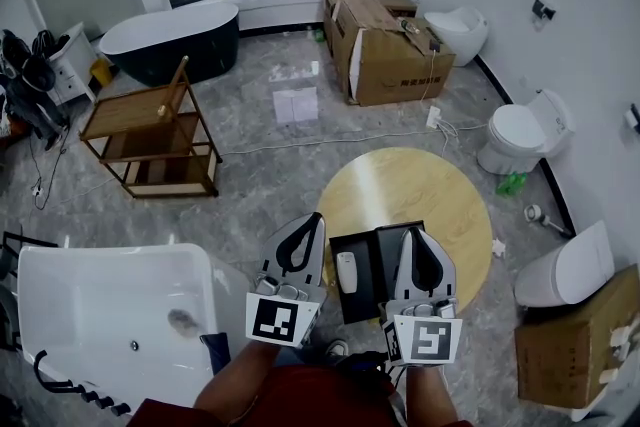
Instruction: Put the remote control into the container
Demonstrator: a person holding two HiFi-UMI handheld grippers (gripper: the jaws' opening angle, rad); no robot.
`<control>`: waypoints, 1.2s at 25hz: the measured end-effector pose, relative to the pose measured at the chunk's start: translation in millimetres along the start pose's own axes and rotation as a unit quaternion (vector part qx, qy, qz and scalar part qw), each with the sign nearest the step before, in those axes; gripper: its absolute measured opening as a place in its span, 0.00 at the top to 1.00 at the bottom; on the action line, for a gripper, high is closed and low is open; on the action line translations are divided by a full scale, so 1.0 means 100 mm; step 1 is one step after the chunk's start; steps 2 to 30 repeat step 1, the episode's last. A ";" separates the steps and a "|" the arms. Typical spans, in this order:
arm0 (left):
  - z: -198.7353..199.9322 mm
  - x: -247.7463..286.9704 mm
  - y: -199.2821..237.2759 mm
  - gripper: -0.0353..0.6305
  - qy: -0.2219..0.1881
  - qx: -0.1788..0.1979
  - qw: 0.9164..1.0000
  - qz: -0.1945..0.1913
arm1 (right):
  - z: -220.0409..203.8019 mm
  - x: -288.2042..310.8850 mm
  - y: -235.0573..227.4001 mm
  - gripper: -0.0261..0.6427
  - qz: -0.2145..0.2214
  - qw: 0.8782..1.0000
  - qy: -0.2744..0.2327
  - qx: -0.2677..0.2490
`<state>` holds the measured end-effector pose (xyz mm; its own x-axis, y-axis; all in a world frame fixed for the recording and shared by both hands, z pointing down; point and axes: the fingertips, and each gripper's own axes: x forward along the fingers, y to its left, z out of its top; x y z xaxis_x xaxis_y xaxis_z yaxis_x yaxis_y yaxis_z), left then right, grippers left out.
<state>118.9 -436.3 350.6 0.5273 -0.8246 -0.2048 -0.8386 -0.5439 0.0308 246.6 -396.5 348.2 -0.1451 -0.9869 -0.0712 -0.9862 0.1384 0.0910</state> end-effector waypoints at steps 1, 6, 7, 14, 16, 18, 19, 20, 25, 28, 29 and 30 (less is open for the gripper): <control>0.00 0.00 0.00 0.92 -0.001 0.000 1.000 0.000 | -0.01 0.00 0.00 0.93 0.000 1.000 0.001 0.001; 0.00 0.00 0.00 0.92 -0.001 0.000 1.000 0.000 | -0.01 0.00 0.00 0.93 0.000 1.000 0.001 0.001; 0.00 0.00 0.00 0.92 -0.001 0.000 1.000 0.000 | -0.01 0.00 0.00 0.93 0.000 1.000 0.001 0.001; 0.00 0.00 0.00 0.92 -0.001 0.000 1.000 0.000 | -0.01 0.00 0.00 0.93 0.000 1.000 0.001 0.001; 0.00 0.00 0.00 0.92 -0.001 0.000 1.000 0.000 | -0.01 0.00 0.00 0.93 0.000 1.000 0.001 0.001; 0.00 0.00 0.00 0.92 -0.001 0.000 1.000 0.000 | -0.01 0.00 0.00 0.93 0.000 1.000 0.001 0.001; 0.00 0.00 0.00 0.92 -0.001 0.000 1.000 0.000 | -0.01 0.00 0.00 0.93 0.000 1.000 0.001 0.001; 0.00 0.00 0.00 0.92 -0.001 0.000 1.000 0.000 | -0.01 0.00 0.00 0.93 0.000 1.000 0.001 0.001; 0.00 0.00 0.00 0.92 -0.001 0.000 1.000 0.000 | -0.01 0.00 0.00 0.93 0.000 1.000 0.001 0.001; 0.00 0.00 0.00 0.92 -0.001 0.000 1.000 0.000 | -0.01 0.00 0.00 0.93 0.000 1.000 0.001 0.001; 0.00 0.00 0.00 0.92 -0.001 0.000 1.000 0.000 | -0.01 0.00 0.00 0.93 0.000 1.000 0.001 0.001; 0.00 0.00 0.00 0.92 -0.001 0.000 1.000 0.000 | -0.01 0.00 0.00 0.93 0.000 1.000 0.001 0.001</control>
